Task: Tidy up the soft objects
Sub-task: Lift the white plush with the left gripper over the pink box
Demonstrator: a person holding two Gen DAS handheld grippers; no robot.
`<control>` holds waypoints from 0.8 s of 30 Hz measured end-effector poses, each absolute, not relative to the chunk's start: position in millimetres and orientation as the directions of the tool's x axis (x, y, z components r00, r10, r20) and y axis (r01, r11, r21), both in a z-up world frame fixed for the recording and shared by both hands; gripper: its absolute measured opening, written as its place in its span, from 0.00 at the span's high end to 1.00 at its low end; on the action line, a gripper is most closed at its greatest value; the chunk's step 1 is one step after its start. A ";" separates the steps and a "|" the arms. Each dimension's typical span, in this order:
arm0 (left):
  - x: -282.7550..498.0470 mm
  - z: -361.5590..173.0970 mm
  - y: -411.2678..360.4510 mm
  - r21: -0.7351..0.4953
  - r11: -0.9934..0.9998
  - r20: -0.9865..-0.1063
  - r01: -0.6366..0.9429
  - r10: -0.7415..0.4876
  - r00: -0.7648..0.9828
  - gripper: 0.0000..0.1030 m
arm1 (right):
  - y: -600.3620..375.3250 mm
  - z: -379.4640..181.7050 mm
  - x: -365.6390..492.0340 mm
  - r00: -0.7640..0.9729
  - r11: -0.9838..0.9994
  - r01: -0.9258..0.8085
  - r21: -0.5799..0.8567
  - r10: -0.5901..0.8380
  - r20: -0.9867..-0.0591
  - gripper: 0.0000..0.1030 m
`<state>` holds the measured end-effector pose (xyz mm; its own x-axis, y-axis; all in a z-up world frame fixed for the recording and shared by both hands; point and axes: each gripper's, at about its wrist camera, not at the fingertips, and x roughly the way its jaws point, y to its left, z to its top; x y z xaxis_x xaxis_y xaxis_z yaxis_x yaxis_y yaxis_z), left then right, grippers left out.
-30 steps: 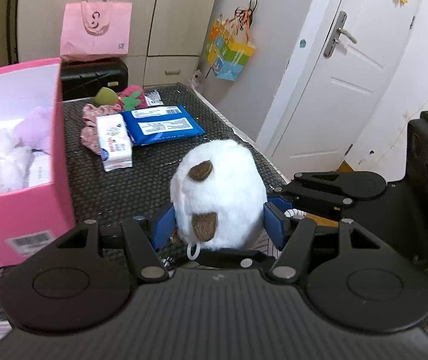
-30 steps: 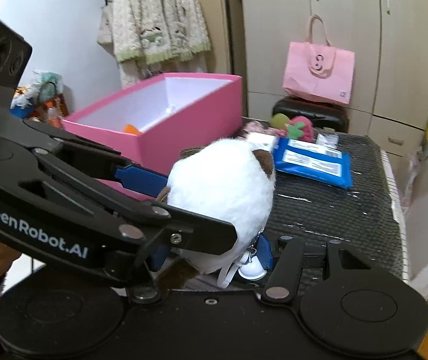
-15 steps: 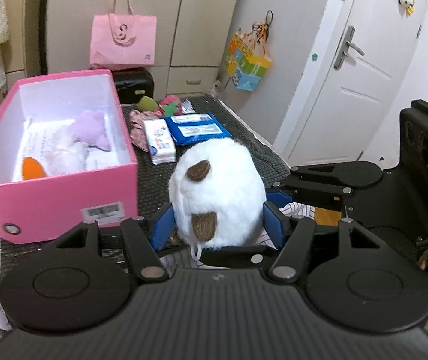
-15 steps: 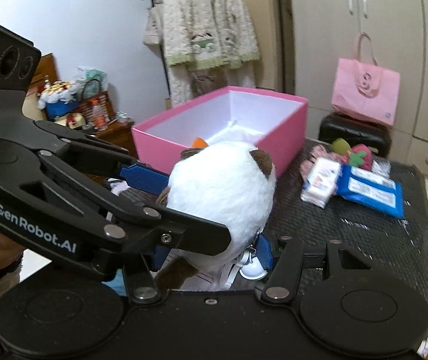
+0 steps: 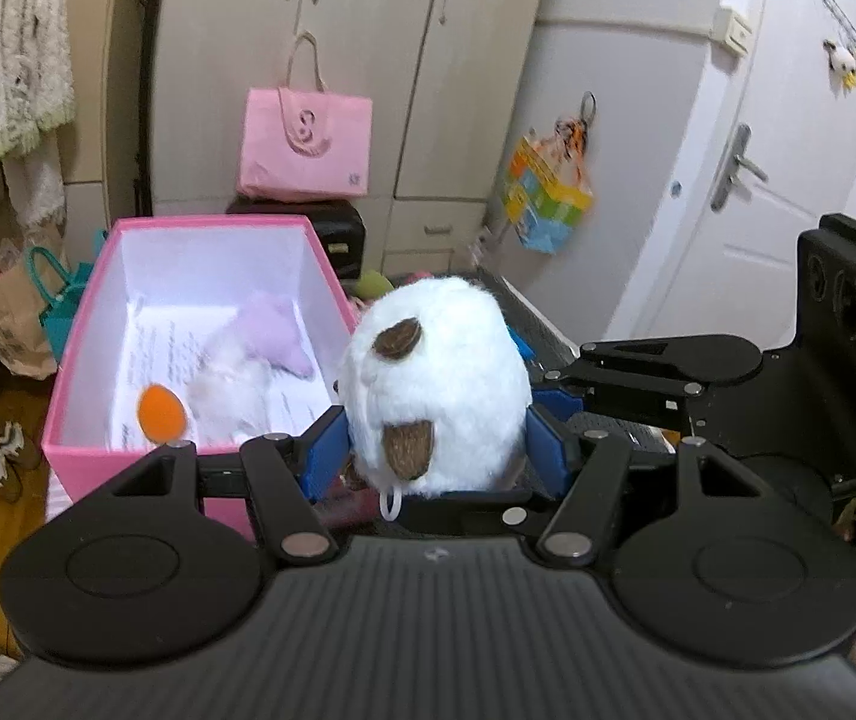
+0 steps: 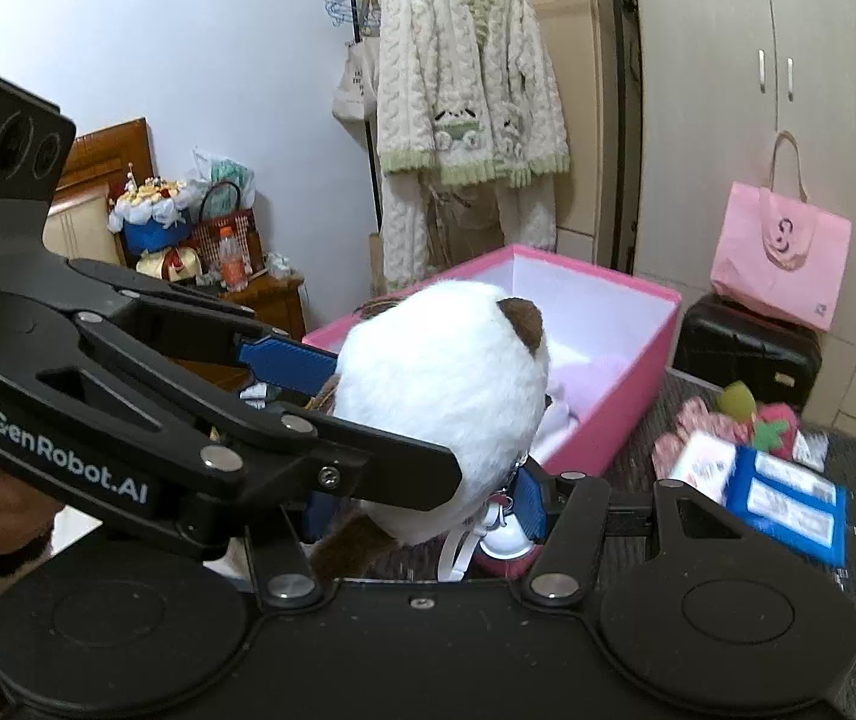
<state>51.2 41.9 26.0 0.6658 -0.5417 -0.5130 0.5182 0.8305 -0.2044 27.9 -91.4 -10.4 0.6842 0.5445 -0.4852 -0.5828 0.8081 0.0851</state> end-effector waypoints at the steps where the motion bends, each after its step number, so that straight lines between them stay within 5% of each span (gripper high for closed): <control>1: 54.8 27.5 45.1 -0.206 0.832 -0.506 0.514 -0.540 0.672 0.40 | -89.1 -8.9 32.2 0.685 0.806 -0.585 0.084 0.547 -0.480 0.39; 11: 107.8 40.4 66.9 -0.199 0.875 -0.458 0.442 -0.482 0.747 0.40 | -65.3 9.0 96.1 0.686 0.776 -0.629 0.037 0.577 -0.443 0.39; 24: 202.3 0.0 97.5 -0.308 0.898 -0.583 0.315 -0.439 0.683 0.40 | -36.9 -25.2 196.9 0.558 0.734 -0.672 0.104 0.593 -0.580 0.38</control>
<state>202.3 97.5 0.0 0.6832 -0.4394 -0.5832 0.3148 0.8979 -0.3077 196.9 -36.9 -25.2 0.5583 0.5932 -0.5800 -0.6716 0.7336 0.1038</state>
